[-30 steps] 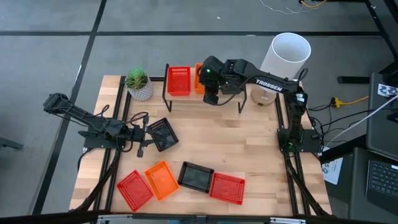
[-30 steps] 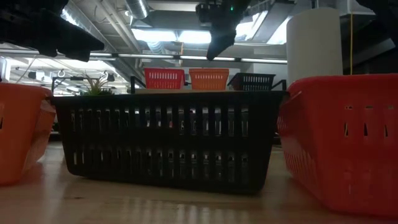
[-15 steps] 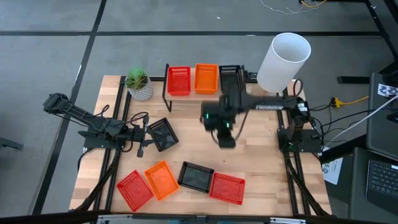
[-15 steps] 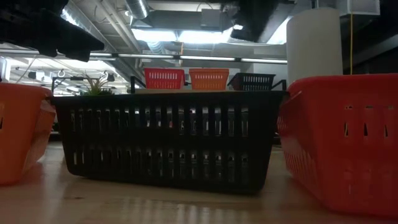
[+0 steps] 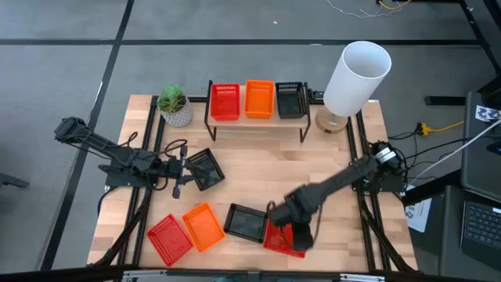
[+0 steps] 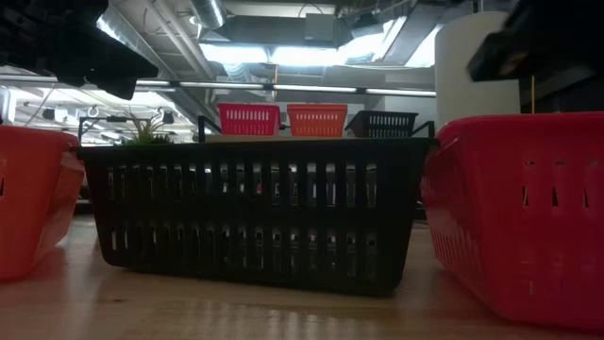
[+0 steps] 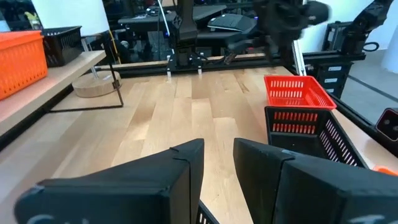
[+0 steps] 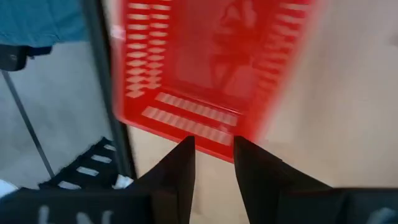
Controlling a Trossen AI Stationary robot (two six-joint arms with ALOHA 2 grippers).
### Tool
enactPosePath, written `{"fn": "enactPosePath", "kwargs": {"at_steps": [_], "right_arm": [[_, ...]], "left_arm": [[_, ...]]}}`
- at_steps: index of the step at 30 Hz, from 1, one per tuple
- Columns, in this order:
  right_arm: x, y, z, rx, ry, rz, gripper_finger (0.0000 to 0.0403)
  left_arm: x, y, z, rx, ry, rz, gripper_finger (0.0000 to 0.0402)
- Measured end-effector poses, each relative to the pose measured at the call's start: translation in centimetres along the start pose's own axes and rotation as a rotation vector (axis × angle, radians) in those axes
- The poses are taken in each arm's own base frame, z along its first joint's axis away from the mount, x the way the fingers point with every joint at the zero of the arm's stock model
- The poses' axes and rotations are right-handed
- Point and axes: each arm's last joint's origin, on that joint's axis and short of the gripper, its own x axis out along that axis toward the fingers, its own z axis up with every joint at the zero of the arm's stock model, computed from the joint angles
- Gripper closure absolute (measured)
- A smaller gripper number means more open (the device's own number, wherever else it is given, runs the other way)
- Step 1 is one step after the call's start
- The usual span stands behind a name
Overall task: Stack baskets on shelf by color
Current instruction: Stack the right red basket on the red basket
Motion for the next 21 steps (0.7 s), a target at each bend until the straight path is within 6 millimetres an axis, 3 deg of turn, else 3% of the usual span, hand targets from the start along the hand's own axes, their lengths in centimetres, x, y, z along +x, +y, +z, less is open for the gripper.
{"fn": "enactPosePath", "kwargs": {"at_steps": [5, 9, 15, 21], "right_arm": [[1.1, 3.5, 0.1, -0.094, -0.206, -0.014, 0.0295], [2.5, 4.3, 0.8, -0.121, -0.321, -0.107, 0.0295], [5.3, 2.5, 2.9, -0.123, -0.288, -0.174, 0.0295], [5.7, -1.9, 4.7, 0.087, -0.292, -0.389, 0.0295]], "left_arm": [[0.0, 0.0, 0.0, -0.015, 0.0, 0.0, 0.0321], [0.0, 0.0, 0.0, -0.037, 0.0, 0.0, 0.0321], [0.0, 0.0, 0.0, -0.041, 0.0, 0.0, 0.0321], [0.0, 0.0, 0.0, -0.041, 0.0, 0.0, 0.0321]]}}
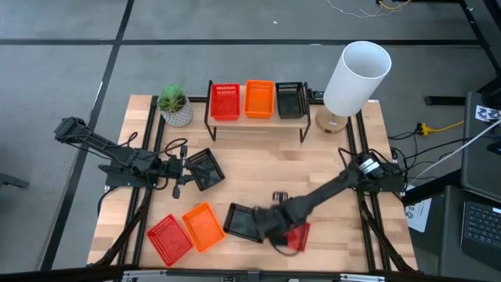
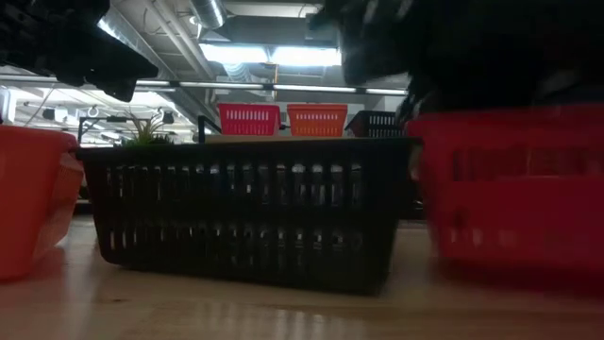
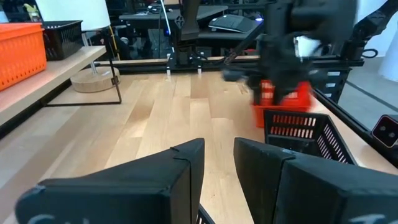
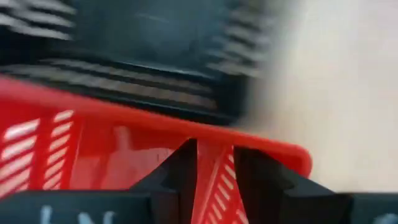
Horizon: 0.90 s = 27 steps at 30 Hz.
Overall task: Stack baskets on shelf by color
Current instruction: Stack the right red basket on the red basket
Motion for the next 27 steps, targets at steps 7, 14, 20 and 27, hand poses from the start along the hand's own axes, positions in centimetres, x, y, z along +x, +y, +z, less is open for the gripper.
{"fn": "enactPosePath", "kwargs": {"at_steps": [7, 14, 20, 27], "right_arm": [[0.2, -6.6, 0.6, 0.306, 0.055, -0.419, 0.0295], [0.1, -10.5, 2.1, 0.473, 0.075, -0.439, 0.0295], [-3.8, -9.2, 3.5, 0.37, -0.023, -0.299, 0.0295], [-8.9, -8.0, 3.5, 0.207, -0.1, -0.215, 0.0295]], "left_arm": [[0.0, 0.0, 0.0, 0.0, 0.0, 0.0, 0.0321], [0.0, 0.0, 0.0, 0.0, 0.0, 0.0, 0.0321], [0.0, 0.0, -0.1, 0.005, 0.012, 0.0, 0.0321], [0.0, 0.0, -0.1, -0.008, 0.014, 0.0, 0.0321]]}}
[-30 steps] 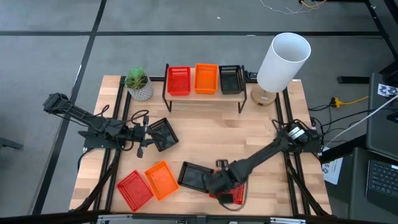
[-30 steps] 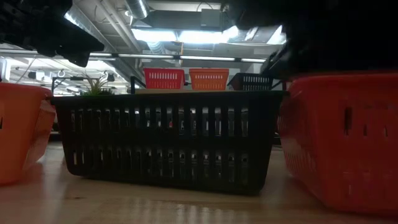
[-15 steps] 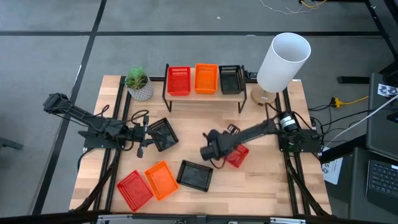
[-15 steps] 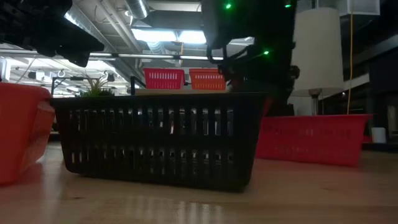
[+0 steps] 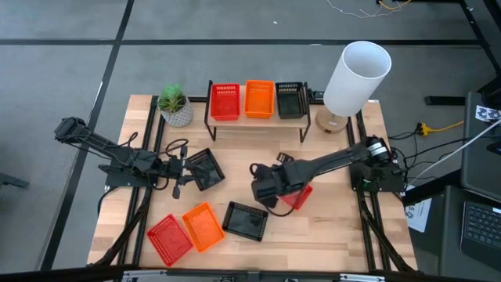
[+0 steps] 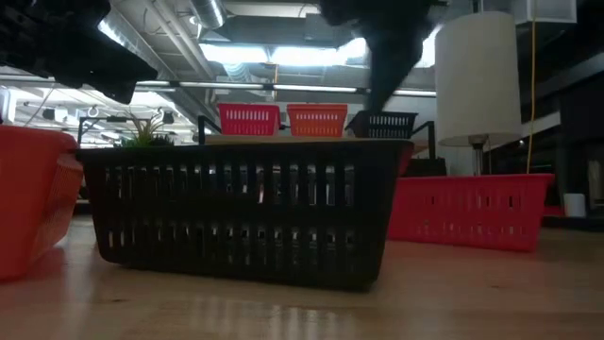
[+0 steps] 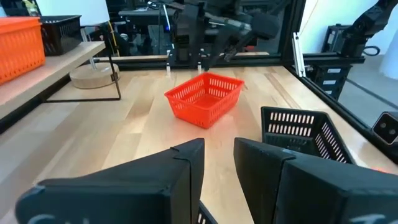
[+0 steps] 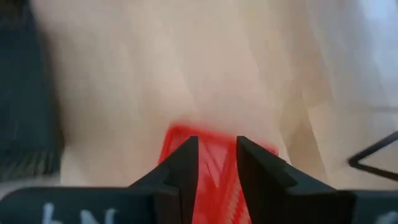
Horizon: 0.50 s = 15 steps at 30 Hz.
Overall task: Stack baskets on shelf by color
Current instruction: Stack the right red basket on the red basket
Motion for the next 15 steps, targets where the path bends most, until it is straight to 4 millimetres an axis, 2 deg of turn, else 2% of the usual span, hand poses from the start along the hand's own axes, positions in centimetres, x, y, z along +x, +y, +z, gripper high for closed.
{"fn": "enactPosePath", "kwargs": {"at_steps": [4, 6, 10, 15], "right_arm": [[-1.2, 1.7, -2.7, -0.232, 0.173, 0.137, 0.0295], [-1.3, 2.7, -4.5, -0.341, 0.233, 0.143, 0.0295], [-0.9, 4.3, -7.7, -0.532, 0.254, 0.064, 0.0295], [0.3, 4.8, -10.1, -0.708, 0.244, -0.054, 0.0295]], "left_arm": [[0.0, 0.0, -0.3, -0.003, 0.027, 0.001, 0.0321], [0.0, 0.0, -0.3, -0.003, 0.026, 0.002, 0.0321], [0.0, 0.0, -0.3, 0.004, 0.027, 0.001, 0.0321], [0.0, 0.0, -0.3, 0.005, 0.027, 0.002, 0.0321]]}}
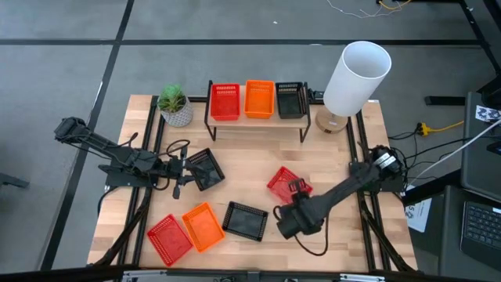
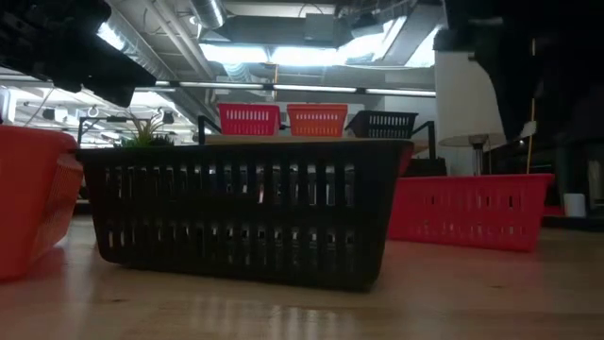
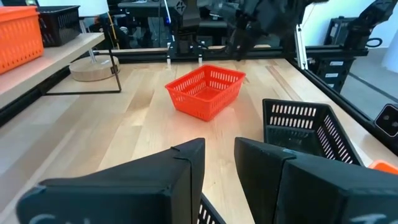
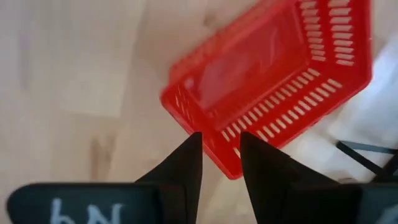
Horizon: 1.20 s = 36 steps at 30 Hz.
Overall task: Stack baskets on shelf by color
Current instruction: Stack the right red basket on the red basket
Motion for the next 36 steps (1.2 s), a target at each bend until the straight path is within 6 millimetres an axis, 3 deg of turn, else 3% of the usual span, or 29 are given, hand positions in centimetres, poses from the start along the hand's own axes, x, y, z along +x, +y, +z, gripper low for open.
{"fn": "enactPosePath", "kwargs": {"at_steps": [11, 21, 25, 29, 33, 36], "right_arm": [[3.3, 0.8, -1.4, -0.069, 0.118, 0.032, 0.0295], [5.8, 0.7, -0.2, 0.01, -0.021, 0.083, 0.0295], [5.1, 0.2, 0.7, 0.089, -0.067, 0.108, 0.0317], [4.4, -0.5, 1.6, 0.204, -0.119, 0.123, 0.0385], [3.1, -0.9, 2.6, 0.277, -0.204, 0.117, 0.0397], [0.9, -1.5, 3.4, 0.303, -0.272, 0.077, 0.0398]], "left_arm": [[0.0, 0.0, 0.0, -0.001, 0.0, 0.0, 0.0321], [0.0, 0.0, 0.0, -0.002, 0.0, 0.0, 0.0321], [0.0, 0.0, 0.0, -0.001, 0.0, 0.0, 0.0321], [0.0, 0.0, 0.0, 0.0, 0.001, 0.0, 0.0321], [0.0, 0.0, 0.0, 0.0, 0.001, 0.0, 0.0321], [0.0, 0.0, 0.0, 0.001, 0.002, 0.0, 0.0321]]}}
